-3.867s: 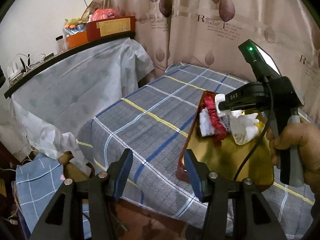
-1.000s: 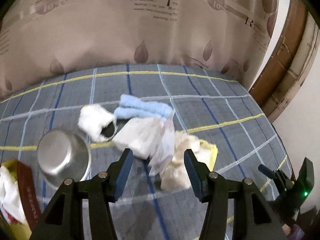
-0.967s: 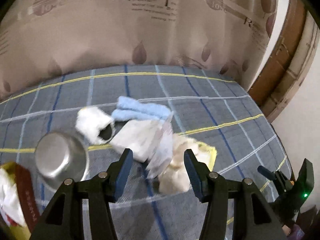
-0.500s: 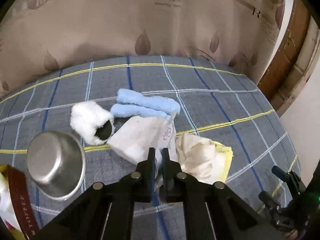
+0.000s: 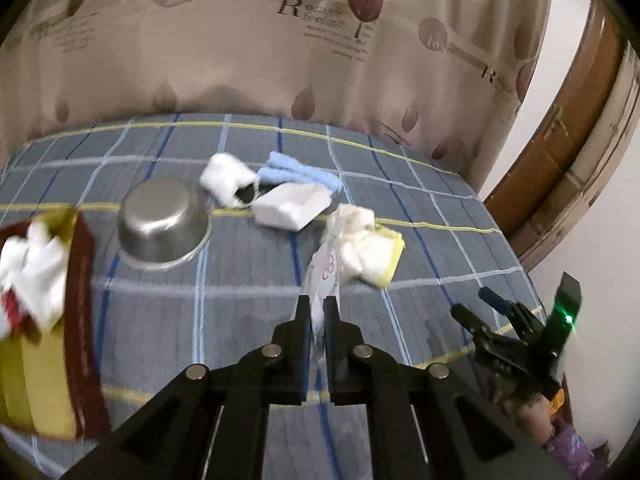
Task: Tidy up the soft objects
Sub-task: 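Grasp the white plastic wrapper with the left tool, then carry the wrapper to the tray while the right tool grasps the cream sock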
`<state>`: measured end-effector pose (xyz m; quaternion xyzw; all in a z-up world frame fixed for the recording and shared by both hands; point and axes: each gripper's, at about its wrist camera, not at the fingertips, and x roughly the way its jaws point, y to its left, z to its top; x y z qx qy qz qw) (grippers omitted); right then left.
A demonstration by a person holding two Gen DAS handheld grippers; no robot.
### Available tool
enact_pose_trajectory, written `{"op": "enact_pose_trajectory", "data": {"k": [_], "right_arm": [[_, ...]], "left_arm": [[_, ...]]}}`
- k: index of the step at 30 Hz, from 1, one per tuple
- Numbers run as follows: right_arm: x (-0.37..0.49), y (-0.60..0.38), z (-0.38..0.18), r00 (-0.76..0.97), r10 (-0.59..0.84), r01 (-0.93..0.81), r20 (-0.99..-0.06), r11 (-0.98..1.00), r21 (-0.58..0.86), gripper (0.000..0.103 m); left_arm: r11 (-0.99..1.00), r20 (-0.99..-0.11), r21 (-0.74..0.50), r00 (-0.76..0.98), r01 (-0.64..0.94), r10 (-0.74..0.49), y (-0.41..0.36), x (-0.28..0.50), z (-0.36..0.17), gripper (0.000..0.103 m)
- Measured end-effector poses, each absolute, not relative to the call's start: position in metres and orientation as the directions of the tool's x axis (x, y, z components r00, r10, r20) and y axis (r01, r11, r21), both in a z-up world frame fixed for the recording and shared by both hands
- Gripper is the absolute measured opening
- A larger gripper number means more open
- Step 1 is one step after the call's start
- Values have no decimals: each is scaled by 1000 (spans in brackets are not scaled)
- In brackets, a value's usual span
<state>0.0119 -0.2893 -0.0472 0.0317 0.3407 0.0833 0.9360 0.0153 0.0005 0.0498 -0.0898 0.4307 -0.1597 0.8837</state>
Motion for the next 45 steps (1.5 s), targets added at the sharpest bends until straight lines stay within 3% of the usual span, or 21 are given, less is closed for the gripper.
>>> {"op": "enact_pose_trajectory", "data": {"k": [3, 8, 23, 25, 30, 32, 33, 34, 45], "right_arm": [[11, -276, -42, 739, 212, -182, -639, 977, 114, 81], [21, -241, -23, 710, 364, -267, -603, 931, 247, 85], [89, -169, -21, 666, 359, -291, -654, 932, 216, 83], [93, -164, -23, 656, 353, -292, -667, 934, 207, 69], [107, -157, -33, 623, 350, -280, -699, 935, 219, 56], [111, -156, -37, 606, 359, -275, -710, 932, 236, 40], [112, -155, -39, 600, 361, -276, -714, 931, 239, 19], [113, -154, -40, 599, 355, -273, -717, 933, 234, 9], [66, -148, -29, 622, 427, -344, -657, 902, 260, 7]], "left_arm": [[931, -729, -317, 582, 181, -361, 12, 0, 51, 6], [929, -728, -338, 586, 147, -357, 30, -22, 54, 6], [923, -717, -370, 601, 102, -354, 64, -40, 60, 6], [919, -715, -381, 599, 100, -361, 66, -40, 59, 6], [918, -712, -385, 602, 96, -361, 70, -41, 61, 6], [919, -712, -383, 604, 95, -359, 71, -42, 61, 6], [919, -712, -383, 603, 94, -359, 71, -42, 61, 6], [918, -713, -384, 602, 93, -359, 72, -42, 61, 6], [919, -699, -389, 630, 61, -338, 87, -55, 72, 6]]}}
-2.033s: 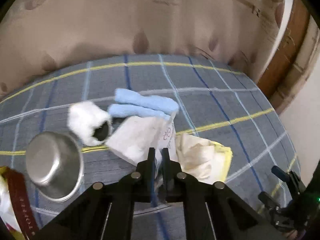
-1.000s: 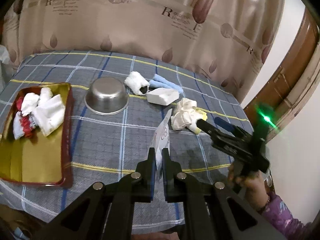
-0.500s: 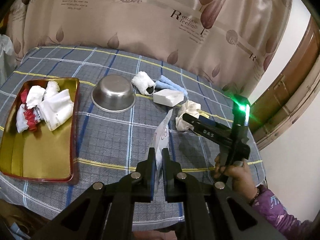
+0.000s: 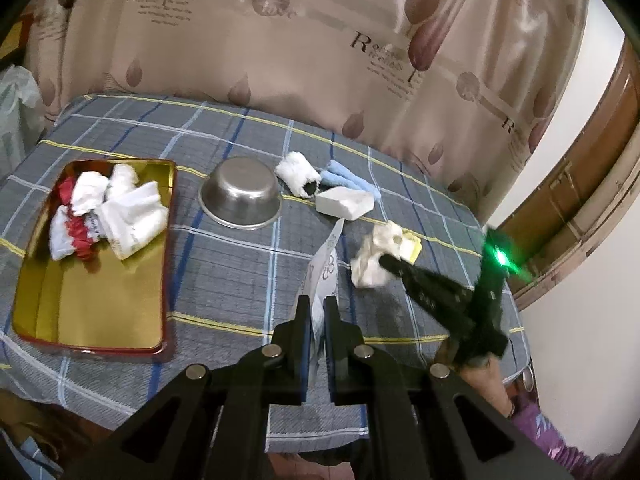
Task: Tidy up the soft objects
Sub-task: 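Carry the wrapper to the tray while the right tool grasps the cream sock, then lower the wrapper into the gold tray and open the left tool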
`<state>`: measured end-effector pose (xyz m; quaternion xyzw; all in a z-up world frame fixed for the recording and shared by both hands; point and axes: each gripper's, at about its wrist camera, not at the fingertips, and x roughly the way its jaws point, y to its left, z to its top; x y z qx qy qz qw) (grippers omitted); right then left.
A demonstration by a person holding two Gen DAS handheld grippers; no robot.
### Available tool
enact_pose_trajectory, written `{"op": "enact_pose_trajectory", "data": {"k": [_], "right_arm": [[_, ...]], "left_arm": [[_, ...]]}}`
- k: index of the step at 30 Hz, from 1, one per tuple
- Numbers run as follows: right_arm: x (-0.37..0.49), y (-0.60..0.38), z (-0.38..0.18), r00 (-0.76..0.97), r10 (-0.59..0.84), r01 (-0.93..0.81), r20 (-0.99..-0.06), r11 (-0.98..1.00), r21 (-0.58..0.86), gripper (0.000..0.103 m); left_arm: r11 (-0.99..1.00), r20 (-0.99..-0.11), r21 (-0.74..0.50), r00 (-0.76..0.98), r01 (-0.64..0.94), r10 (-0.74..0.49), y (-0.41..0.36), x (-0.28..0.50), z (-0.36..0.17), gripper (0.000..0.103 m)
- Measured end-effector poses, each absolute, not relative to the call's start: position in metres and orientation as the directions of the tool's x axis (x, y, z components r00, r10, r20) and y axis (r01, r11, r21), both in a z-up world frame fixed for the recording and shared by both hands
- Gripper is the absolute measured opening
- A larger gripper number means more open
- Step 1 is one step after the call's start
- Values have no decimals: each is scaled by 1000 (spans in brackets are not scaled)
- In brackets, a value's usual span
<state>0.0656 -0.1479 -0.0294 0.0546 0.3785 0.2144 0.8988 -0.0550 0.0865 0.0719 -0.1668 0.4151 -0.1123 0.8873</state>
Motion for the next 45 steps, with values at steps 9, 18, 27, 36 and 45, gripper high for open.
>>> {"op": "enact_pose_trajectory", "data": {"k": [9, 18, 27, 36, 45], "right_arm": [[16, -140, -32, 606, 474, -376, -639, 878, 295, 7], [3, -136, -21, 612, 478, -393, -630, 875, 282, 7], [2, -134, -15, 610, 476, -401, -634, 875, 271, 7], [0, -129, -13, 606, 471, -403, -641, 877, 263, 7], [0, -126, -13, 599, 466, -406, -652, 878, 255, 7]], "left_arm": [[932, -686, -359, 693, -55, -223, 144, -77, 96, 6], [941, -713, -284, 696, -183, -80, 212, -64, 86, 6], [913, -761, -296, 647, -280, -48, 265, -39, 39, 6], [937, -796, -181, 604, -298, 38, 279, -22, 14, 7], [932, -780, 17, 578, -361, 239, 282, -19, 7, 39]]}}
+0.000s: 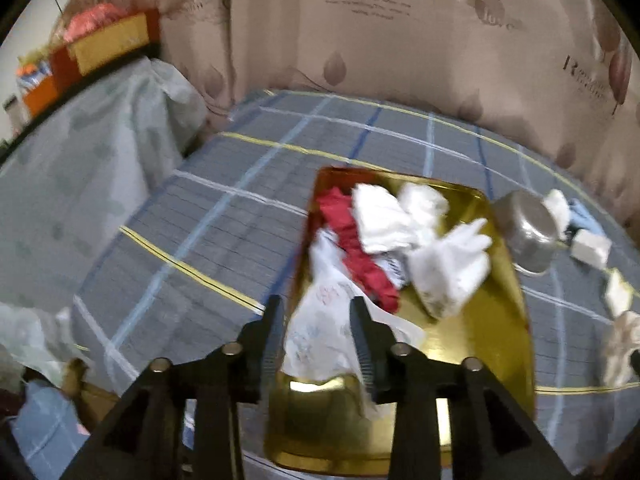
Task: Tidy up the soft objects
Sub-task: 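Lower the wrapper into the gold tray and open the left tool, then carry the cream sock over the tray and open the right tool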
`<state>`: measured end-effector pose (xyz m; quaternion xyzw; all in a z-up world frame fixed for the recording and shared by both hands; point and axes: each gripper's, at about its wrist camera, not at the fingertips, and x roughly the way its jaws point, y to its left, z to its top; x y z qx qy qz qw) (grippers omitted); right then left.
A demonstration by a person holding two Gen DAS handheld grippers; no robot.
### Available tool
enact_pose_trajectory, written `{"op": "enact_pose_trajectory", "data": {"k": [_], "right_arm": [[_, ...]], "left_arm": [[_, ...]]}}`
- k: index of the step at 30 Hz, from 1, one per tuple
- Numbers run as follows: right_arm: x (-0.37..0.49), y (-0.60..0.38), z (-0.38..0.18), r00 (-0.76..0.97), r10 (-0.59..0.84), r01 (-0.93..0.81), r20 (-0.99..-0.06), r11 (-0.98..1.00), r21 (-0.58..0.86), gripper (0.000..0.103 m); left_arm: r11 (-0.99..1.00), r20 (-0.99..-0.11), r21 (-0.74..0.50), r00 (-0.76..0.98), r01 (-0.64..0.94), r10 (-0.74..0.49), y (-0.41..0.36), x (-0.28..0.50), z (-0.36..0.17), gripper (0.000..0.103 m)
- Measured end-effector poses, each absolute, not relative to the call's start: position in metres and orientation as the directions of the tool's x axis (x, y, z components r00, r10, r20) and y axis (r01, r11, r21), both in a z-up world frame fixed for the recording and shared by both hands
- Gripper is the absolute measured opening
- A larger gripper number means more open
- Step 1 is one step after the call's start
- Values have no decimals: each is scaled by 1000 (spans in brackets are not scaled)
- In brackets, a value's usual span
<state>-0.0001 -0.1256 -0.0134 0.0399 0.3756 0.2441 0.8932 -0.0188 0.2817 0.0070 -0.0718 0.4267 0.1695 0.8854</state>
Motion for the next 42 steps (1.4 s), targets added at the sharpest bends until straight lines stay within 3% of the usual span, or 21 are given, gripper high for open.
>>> {"op": "enact_pose_trajectory", "data": {"k": [5, 15, 24, 33, 42], "right_arm": [[0, -125, -13, 599, 465, -407, -652, 878, 252, 7], [-2, -121, -1, 605, 480, -414, -635, 871, 264, 7], [-9, -94, 34, 601, 540, -486, -590, 832, 267, 7], [-6, -12, 66, 508, 664, -623, -549, 723, 298, 7], [11, 93, 52, 394, 678, -722, -621, 646, 248, 8]], "left_arm": [[931, -724, 72, 623, -357, 295, 273, -32, 21, 46], [934, -688, -61, 693, -351, 215, 240, -82, 47, 46], [908, -693, -63, 673, -414, 258, 224, -122, 35, 46], [880, -670, 36, 642, -473, 372, 230, -137, 23, 47], [876, -672, -9, 652, -482, 351, 241, -140, 26, 51]]}}
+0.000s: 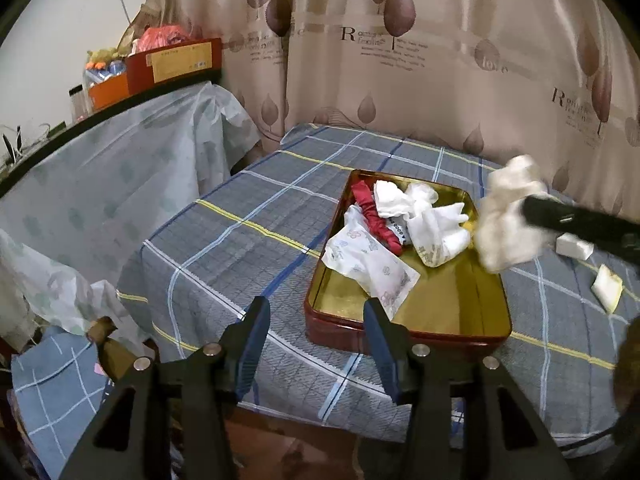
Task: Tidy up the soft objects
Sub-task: 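Carry the cream sock over the tray and open the right tool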
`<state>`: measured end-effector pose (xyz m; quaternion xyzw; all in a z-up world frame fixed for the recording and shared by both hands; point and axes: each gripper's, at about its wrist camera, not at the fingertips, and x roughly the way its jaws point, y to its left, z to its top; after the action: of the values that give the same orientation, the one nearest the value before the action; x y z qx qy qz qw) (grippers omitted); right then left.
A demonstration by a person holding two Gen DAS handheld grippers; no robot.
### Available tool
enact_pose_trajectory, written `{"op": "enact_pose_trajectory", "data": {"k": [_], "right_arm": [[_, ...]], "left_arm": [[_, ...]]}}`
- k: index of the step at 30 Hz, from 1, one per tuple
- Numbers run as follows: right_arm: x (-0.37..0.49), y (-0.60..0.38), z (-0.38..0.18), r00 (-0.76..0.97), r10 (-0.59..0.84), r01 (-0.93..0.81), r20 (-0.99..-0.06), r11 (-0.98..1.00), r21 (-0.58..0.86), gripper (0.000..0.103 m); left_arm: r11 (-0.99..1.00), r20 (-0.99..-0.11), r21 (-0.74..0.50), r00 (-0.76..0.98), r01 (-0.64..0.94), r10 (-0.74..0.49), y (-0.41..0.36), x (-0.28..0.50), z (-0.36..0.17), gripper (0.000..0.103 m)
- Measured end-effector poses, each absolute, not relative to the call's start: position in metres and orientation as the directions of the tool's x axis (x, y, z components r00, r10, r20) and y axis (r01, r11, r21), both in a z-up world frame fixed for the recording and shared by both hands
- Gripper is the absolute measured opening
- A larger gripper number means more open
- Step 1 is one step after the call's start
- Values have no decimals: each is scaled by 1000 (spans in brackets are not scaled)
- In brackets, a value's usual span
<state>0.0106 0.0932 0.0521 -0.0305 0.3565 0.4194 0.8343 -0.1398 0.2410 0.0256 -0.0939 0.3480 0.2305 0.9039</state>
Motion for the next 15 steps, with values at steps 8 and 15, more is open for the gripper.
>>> {"op": "enact_pose_trajectory", "data": {"k": [8, 15], "right_arm": [[24, 143, 24, 328, 635, -761, -699, 616, 203, 9], [28, 166, 6, 310, 588, -781, -747, 605, 152, 10]], "left_arm": [[875, -675, -27, 655, -484, 341, 244, -141, 29, 57], [878, -706, -46, 637, -477, 309, 245, -139, 27, 58]]}}
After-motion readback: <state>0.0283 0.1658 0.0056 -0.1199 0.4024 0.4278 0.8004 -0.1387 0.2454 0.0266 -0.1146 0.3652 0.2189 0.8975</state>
